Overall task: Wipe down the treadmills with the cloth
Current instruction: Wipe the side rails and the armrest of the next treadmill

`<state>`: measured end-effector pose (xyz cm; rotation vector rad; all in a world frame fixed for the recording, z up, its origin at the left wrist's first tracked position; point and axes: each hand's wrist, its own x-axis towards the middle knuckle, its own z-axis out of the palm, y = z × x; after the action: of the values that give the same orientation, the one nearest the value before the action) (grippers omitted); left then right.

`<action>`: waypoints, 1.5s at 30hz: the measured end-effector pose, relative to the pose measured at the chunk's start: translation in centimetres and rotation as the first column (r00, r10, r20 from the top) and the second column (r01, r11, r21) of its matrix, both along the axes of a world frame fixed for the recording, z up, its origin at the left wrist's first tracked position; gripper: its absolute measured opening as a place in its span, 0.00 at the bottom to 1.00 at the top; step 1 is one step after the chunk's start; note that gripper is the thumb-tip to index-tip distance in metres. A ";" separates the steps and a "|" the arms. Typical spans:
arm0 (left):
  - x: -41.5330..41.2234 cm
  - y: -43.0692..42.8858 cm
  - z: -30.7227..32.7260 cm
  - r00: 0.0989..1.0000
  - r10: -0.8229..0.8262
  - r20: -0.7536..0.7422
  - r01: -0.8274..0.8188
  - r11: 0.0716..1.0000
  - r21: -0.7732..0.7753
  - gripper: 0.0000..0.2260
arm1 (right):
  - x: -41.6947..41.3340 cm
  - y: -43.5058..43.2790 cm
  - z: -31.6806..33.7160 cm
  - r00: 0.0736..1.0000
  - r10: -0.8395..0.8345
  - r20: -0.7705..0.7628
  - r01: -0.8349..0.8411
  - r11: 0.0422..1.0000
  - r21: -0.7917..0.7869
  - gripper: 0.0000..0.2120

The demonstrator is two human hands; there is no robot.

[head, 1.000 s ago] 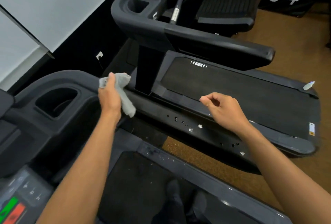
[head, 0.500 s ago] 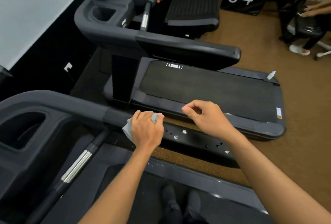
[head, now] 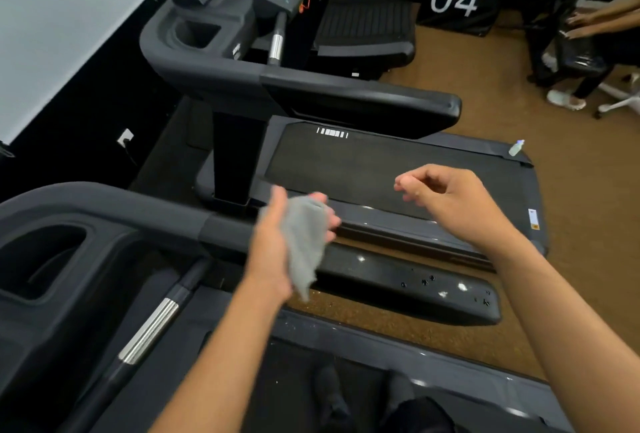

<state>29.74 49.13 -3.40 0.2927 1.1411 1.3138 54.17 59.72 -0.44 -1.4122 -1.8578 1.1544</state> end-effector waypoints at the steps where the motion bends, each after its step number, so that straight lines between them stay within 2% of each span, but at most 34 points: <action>1: -2.4 -0.1 0.6 0.998 0.061 -0.018 -0.060 0.997 0.045 0.29 | 0.6 0.2 -0.1 1.000 -0.014 0.020 0.014 1.000 -0.017 0.08; 2: -4.5 -0.2 0.9 0.991 0.114 -0.067 -0.107 0.990 0.092 0.25 | 1.1 0.4 -0.3 0.998 -0.017 0.060 0.018 0.999 -0.028 0.08; 4: -7.3 0.3 0.9 0.943 0.193 -0.273 -0.159 0.977 0.142 0.17 | 1.9 0.7 -1.2 0.988 0.011 0.154 -0.004 0.999 -0.046 0.07; 7: -6.7 1.4 -1.7 0.795 0.149 -0.588 -0.111 0.989 0.100 0.09 | 2.8 1.0 -2.9 0.955 0.123 0.270 -0.099 0.990 -0.099 0.08; 8: -5.5 1.5 -3.4 0.708 0.073 -0.702 -0.060 0.997 0.043 0.09 | 3.1 1.1 -3.4 0.942 0.168 0.291 -0.137 0.983 -0.122 0.10; 9: -3.9 1.5 -4.9 0.545 -0.047 -0.837 0.002 0.998 -0.055 0.11 | 3.6 1.3 -3.8 0.931 0.208 0.299 -0.170 0.974 -0.147 0.11; 10: -2.3 1.1 -6.1 0.313 -0.176 -0.933 0.012 0.983 -0.182 0.12 | 4.2 1.5 -4.2 0.924 0.239 0.297 -0.196 0.966 -0.168 0.11; 11: -0.5 0.8 -7.0 0.109 -0.224 -0.968 -0.007 0.974 -0.227 0.13 | 5.0 1.8 -4.5 0.921 0.259 0.290 -0.214 0.960 -0.181 0.11; 12: 1.4 0.5 -7.3 0.012 -0.188 -0.982 -0.015 0.982 -0.188 0.13 | 5.9 2.2 -4.8 0.920 0.270 0.283 -0.223 0.957 -0.186 0.11; 14: 5.2 0.1 -6.9 -0.030 -0.108 -0.994 0.014 0.994 -0.108 0.14 | 7.8 3.3 -5.3 0.924 0.268 0.274 -0.220 0.956 -0.193 0.11; 16: 8.6 0.1 -7.5 -0.069 -0.097 -0.993 0.049 0.994 -0.100 0.16 | 9.8 4.2 -5.7 0.923 0.276 0.267 -0.226 0.953 -0.204 0.12; 21: 18.5 -0.1 -9.1 -0.063 -0.102 -0.993 0.086 0.990 -0.107 0.17 | 12.9 5.5 -6.6 0.913 0.318 0.257 -0.270 0.941 -0.203 0.12; 24: 25.0 -0.7 -9.0 0.032 -0.003 -0.999 0.124 0.992 0.001 0.13 | 13.9 5.5 -7.5 0.878 0.407 0.252 -0.354 0.906 -0.232 0.12; 29: 30.3 -0.7 -9.3 -0.021 0.115 -0.993 0.138 0.984 0.111 0.10 | 15.7 5.2 -8.4 0.862 0.459 0.214 -0.405 0.879 -0.252 0.12; 32: 32.1 -0.7 -9.5 -0.028 0.076 -0.997 0.186 0.980 0.070 0.11 | 16.7 5.1 -8.9 0.856 0.472 0.210 -0.414 0.870 -0.268 0.12; 35: 34.4 -0.5 -8.4 -0.014 0.009 -1.000 0.287 0.958 0.005 0.17 | 17.3 5.5 -8.8 0.828 0.533 0.175 -0.455 0.820 -0.346 0.11; 36: 35.0 -0.4 -7.8 0.037 -0.021 -0.999 0.310 0.951 -0.009 0.20 | 17.6 5.8 -8.5 0.824 0.544 0.159 -0.461 0.806 -0.371 0.11; 37: 35.3 -0.2 -7.0 0.151 -0.064 -0.987 0.321 0.947 -0.012 0.20 | 17.9 6.2 -8.2 0.827 0.544 0.145 -0.458 0.800 -0.387 0.11; 38: 35.3 0.0 -6.0 0.373 -0.128 -0.919 0.299 0.954 -0.011 0.18 | 18.3 6.7 -8.0 0.837 0.530 0.138 -0.445 0.805 -0.393 0.10; 39: 35.0 0.4 -4.8 0.636 -0.171 -0.753 0.233 0.972 -0.024 0.15 | 18.6 7.2 -7.7 0.850 0.509 0.137 -0.427 0.817 -0.388 0.09; 40: 34.3 0.8 -3.6 0.834 -0.131 -0.536 0.126 0.991 -0.046 0.12 | 19.0 7.7 -7.6 0.864 0.485 0.137 -0.406 0.831 -0.380 0.09; 41: 32.8 1.3 -2.5 0.926 -0.032 -0.375 0.005 0.997 -0.072 0.11 | 19.3 8.1 -7.4 0.873 0.469 0.135 -0.393 0.839 -0.376 0.09; 43: 28.2 1.9 -0.6 0.939 0.159 -0.305 -0.192 0.978 -0.081 0.17 | 19.6 8.3 -7.1 0.874 0.468 0.135 -0.387 0.836 -0.389 0.10; 45: 21.7 2.0 0.5 0.862 0.336 -0.380 -0.371 0.929 -0.020 0.21 | 19.4 8.1 -6.9 0.870 0.476 0.127 -0.395 0.828 -0.397 0.10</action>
<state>51.47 51.10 -2.91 0.2779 1.6322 1.5634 73.53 67.86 -7.37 -1.3817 -2.3017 1.6973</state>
